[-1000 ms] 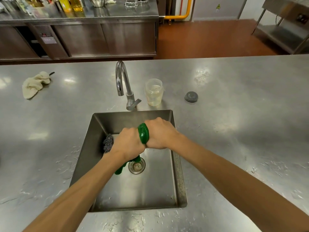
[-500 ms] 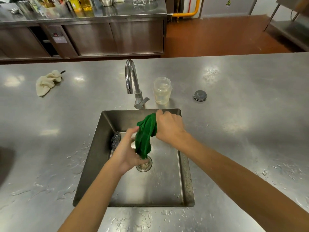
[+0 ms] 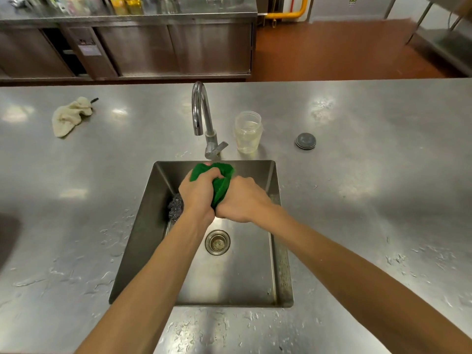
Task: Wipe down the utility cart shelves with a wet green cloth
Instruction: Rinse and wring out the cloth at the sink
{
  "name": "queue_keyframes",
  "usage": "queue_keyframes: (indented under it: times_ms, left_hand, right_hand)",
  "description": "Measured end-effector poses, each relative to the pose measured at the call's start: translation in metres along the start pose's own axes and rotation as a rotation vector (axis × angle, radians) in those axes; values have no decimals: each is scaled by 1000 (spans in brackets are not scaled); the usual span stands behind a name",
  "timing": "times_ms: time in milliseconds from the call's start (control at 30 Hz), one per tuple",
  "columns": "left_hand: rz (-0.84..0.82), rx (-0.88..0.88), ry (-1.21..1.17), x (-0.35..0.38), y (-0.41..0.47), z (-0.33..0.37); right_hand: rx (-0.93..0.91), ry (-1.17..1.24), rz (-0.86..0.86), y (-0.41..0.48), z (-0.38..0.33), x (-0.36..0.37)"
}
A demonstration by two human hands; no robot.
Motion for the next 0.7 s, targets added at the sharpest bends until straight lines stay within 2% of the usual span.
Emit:
queue_keyframes:
  times_ms: [100, 267, 533, 633, 700]
  left_hand:
    - [-57, 132, 92, 7, -3, 11]
    - [-154, 240, 232, 16, -9, 21]
    - [-319, 241, 335, 23, -18, 21]
    - [-319, 249, 388, 22, -16, 23]
    - [-274, 270, 422, 21, -14, 24]
  right_hand:
    - [-52, 210, -88, -2, -1, 3]
    - [-63, 539, -284, -5, 4, 15]
    - [-113, 952, -513, -22, -2, 37]
    - [-51, 1047, -452, -23, -1, 47]
    - [12, 988, -333, -21, 5, 51]
Point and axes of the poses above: each hand's wrist, its own y-axis towards the middle knuckle, its own x-axis out of the palm, z = x × y, the point moved 7 cm from there along y, towards the middle knuckle, and after that the axes turned 6 degrees about -x, right-handed, at the moved point
